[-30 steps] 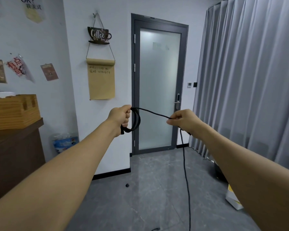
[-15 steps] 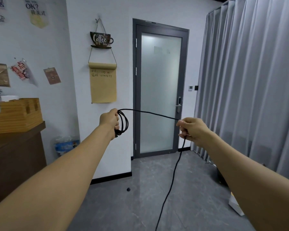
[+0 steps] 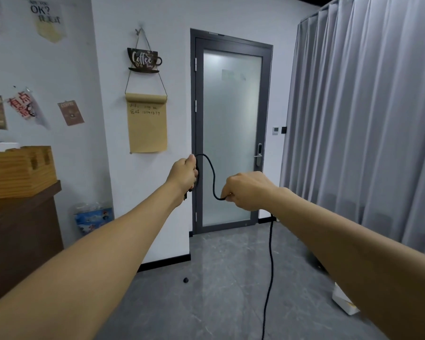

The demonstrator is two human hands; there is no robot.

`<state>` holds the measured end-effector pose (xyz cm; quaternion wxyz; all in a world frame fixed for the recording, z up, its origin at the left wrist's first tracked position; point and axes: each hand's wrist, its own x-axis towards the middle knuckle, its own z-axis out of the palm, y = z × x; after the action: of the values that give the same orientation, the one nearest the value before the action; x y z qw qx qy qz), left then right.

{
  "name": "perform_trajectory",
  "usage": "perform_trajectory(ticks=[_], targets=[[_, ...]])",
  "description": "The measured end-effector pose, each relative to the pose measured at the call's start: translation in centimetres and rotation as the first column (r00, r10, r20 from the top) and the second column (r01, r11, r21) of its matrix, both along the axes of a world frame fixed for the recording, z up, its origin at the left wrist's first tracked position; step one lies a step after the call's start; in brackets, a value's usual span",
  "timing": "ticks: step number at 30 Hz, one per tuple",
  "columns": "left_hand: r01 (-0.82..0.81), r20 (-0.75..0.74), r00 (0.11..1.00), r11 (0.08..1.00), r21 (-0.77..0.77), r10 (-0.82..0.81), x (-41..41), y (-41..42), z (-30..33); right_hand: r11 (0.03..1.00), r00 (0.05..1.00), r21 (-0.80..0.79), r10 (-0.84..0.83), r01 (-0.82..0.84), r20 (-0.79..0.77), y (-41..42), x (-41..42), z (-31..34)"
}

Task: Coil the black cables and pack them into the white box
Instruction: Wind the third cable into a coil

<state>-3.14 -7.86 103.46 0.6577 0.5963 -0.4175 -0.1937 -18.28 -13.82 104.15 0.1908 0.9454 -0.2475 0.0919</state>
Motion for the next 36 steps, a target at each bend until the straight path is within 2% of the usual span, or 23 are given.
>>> perform_trajectory(ticks=[3,5,7,10,13,16,19,23,26,29,31,36], targets=[[0.072,0.075,0.994,0.997,0.034,-0.075,-0.8,0.3,0.1,0.99,0.994,0.106,0.098,-0.092,-0.054,0.6,-0.4,1.3],[0.116,0.133,0.983,0.99,0.081,-0.126,-1.3,0.5,0.0,0.956,0.985,0.241,0.171,-0.169,0.012,0.8,-0.5,2.0],[0.17,0.188,0.963,0.975,0.141,-0.195,-1.8,0.8,-0.1,0.898,0.959,0.347,0.223,-0.271,0.173,0.8,-0.7,2.3],[0.273,0.146,0.944,0.948,0.163,-0.296,-2.4,1.1,0.1,0.836,0.859,0.401,0.15,-0.375,0.49,0.8,-1.3,2.7],[0.349,0.111,0.922,0.92,0.178,-0.371,-3.0,1.5,0.4,0.835,0.774,0.409,0.031,-0.367,0.632,0.3,-1.7,2.8],[0.432,0.066,0.889,0.877,0.212,-0.454,-3.5,1.9,0.5,0.825,0.741,0.448,-0.053,-0.345,0.669,-0.4,-2.1,2.5],[0.482,-0.012,0.871,0.849,0.216,-0.491,-3.7,2.3,0.6,0.765,0.719,0.517,-0.104,-0.384,0.688,-0.8,-2.6,1.8],[0.526,-0.12,0.85,0.838,0.146,-0.513,-3.8,2.9,0.6,0.665,0.764,0.616,-0.104,-0.422,0.636,-0.2,-3.1,0.7],[0.512,-0.133,0.856,0.856,0.079,-0.499,-4.0,2.9,0.4,0.597,0.769,0.652,-0.09,-0.467,0.633,0.3,-2.8,0.1],[0.49,-0.157,0.863,0.872,0.029,-0.48,-4.1,2.7,0.1,0.676,0.776,0.601,-0.068,-0.427,0.627,0.6,-2.5,-0.2],[0.475,-0.117,0.876,0.88,0.031,-0.469,-4.1,2.5,0.1,0.725,0.761,0.557,-0.071,-0.405,0.645,0.7,-2.5,0.0],[0.412,0.022,0.91,0.91,0.055,-0.413,-4.4,2.2,0.0,0.723,0.744,0.574,-0.127,-0.383,0.656,1.0,-2.3,0.7]])
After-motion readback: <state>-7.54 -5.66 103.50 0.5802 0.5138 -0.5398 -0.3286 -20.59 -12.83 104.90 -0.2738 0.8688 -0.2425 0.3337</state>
